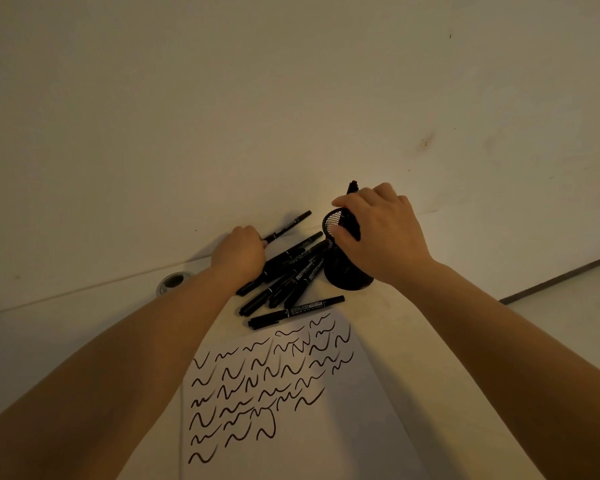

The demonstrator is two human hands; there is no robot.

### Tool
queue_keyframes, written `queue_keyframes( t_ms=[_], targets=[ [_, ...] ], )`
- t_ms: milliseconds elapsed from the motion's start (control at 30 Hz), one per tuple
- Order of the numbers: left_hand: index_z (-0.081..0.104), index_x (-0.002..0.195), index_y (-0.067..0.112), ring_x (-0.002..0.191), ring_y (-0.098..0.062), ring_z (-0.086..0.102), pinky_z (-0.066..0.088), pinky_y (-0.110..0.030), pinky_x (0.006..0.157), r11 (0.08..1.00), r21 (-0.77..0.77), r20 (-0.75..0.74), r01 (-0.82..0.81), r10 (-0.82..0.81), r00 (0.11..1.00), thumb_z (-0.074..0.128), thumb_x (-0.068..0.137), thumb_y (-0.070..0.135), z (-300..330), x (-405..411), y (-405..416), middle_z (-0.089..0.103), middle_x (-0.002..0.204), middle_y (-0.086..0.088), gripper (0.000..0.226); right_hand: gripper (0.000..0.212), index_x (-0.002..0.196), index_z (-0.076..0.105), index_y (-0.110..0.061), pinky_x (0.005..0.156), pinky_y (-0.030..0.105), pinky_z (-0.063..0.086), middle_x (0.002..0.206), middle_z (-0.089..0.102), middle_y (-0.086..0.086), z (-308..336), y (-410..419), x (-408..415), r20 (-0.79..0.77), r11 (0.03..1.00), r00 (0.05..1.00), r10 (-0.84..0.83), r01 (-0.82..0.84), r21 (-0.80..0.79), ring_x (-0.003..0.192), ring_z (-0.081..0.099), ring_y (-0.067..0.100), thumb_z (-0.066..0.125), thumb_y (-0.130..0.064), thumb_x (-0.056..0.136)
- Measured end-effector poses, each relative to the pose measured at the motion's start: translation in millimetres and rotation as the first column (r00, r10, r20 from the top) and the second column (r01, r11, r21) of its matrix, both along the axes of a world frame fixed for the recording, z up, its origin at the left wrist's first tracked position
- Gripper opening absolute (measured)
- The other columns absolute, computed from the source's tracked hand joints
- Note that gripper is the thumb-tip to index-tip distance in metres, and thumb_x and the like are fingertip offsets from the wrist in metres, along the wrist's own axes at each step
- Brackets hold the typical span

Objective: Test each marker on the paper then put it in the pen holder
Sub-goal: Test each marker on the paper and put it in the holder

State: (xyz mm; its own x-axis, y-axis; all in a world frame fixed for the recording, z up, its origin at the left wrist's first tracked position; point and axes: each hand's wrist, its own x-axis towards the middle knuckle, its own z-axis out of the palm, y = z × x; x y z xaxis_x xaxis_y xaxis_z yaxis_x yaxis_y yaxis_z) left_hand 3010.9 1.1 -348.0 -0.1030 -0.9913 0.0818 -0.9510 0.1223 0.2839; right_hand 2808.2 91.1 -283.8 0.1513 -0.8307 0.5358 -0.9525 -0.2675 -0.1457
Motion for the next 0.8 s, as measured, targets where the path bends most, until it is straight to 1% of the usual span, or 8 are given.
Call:
queue_keyframes(
  t_ms=[100,167,267,333,400,533,700,800],
  targets=[
    [0.053,0.103,0.006,0.08,-0.018,0.049,0.036,-0.029,0.06,0.996,-0.087,-0.143,-0.037,0.025,0.989,0.042,0.096,0.021,17,7,19,0.058,0.103,-0.009,0.02,0.026,0.105,0.064,-0.013,0.082,0.034,0.034,0.102,0.065,0.005,2,15,6,0.103,0.981,0.995,0.005,0.015,-0.192,0.103,0.05,0.028,0.06,-0.022,0.082],
    [0.05,0.098,0.014,0.084,-0.019,0.055,0.045,-0.034,0.07,0.993,-0.115,-0.278,-0.025,-0.008,0.961,0.04,0.096,0.024,26,9,40,0.062,0.1,-0.005,0.015,0.017,0.096,0.067,-0.013,0.077,0.031,0.031,0.094,0.066,0.003,0,28,13,0.175,0.975,0.984,-0.003,0.042,-0.218,0.096,0.051,0.026,0.06,-0.019,0.082],
    [0.045,0.092,0.024,0.082,-0.008,0.061,0.048,-0.029,0.074,0.988,-0.144,-0.454,0.056,-0.117,0.883,0.039,0.096,0.023,33,11,86,0.065,0.089,0.006,0.007,0.016,0.097,0.066,-0.02,0.072,0.024,0.035,0.084,0.062,-0.009,-7,49,28,0.406,0.995,0.914,0.019,-0.057,0.081,0.087,0.052,0.015,0.053,-0.025,0.089],
    [0.046,0.091,0.028,0.078,0.003,0.06,0.047,-0.02,0.07,0.982,-0.148,-0.511,0.12,-0.18,0.841,0.041,0.095,0.023,35,12,119,0.063,0.082,0.014,0.008,0.016,0.098,0.064,-0.027,0.064,0.017,0.041,0.081,0.061,-0.014,-12,67,39,0.662,0.925,0.749,-0.026,-0.233,0.3,0.078,0.057,0.005,0.05,-0.03,0.091],
    [0.046,0.091,0.032,0.077,0.004,0.061,0.048,-0.018,0.069,0.973,-0.147,-0.539,0.178,-0.229,0.81,0.043,0.094,0.024,32,14,152,0.063,0.08,0.016,0.009,0.015,0.091,0.063,-0.028,0.058,0.012,0.041,0.074,0.064,-0.012,-19,86,50,0.815,0.865,0.573,-0.082,-0.366,0.344,0.064,0.056,-0.004,0.048,-0.033,0.091],
    [0.048,0.093,0.034,0.066,0.001,0.057,0.045,-0.015,0.058,0.952,-0.144,-0.45,0.27,-0.306,0.839,0.041,0.093,0.033,22,19,204,0.06,0.074,0.014,0.007,0.031,0.07,0.059,-0.018,0.048,0.011,0.037,0.053,0.056,-0.012,-39,125,72,0.897,0.886,0.411,-0.162,-0.339,0.316,0.046,0.044,-0.002,0.046,-0.035,0.091],
    [0.052,0.089,0.024,0.061,-0.01,0.051,0.042,-0.029,0.058,0.932,-0.095,-0.319,0.35,-0.362,0.876,0.034,0.096,0.033,20,16,241,0.055,0.068,0.007,0.022,0.026,0.08,0.062,-0.015,0.052,0.012,0.041,0.055,0.058,-0.009,-50,156,78,0.916,0.864,0.371,-0.152,-0.4,0.306,0.051,0.05,-0.002,0.045,-0.03,0.093],
    [0.046,0.072,0.027,0.053,-0.009,0.04,0.036,-0.029,0.056,0.921,0.046,-0.521,0.388,-0.309,0.796,0.031,0.097,0.032,22,11,257,0.045,0.058,0.009,0.029,0.029,0.073,0.061,-0.015,0.05,0.01,0.04,0.048,0.055,-0.01,-50,167,72,0.932,0.868,0.336,-0.135,-0.414,0.275,0.047,0.047,-0.002,0.044,-0.028,0.093]
  ],
)
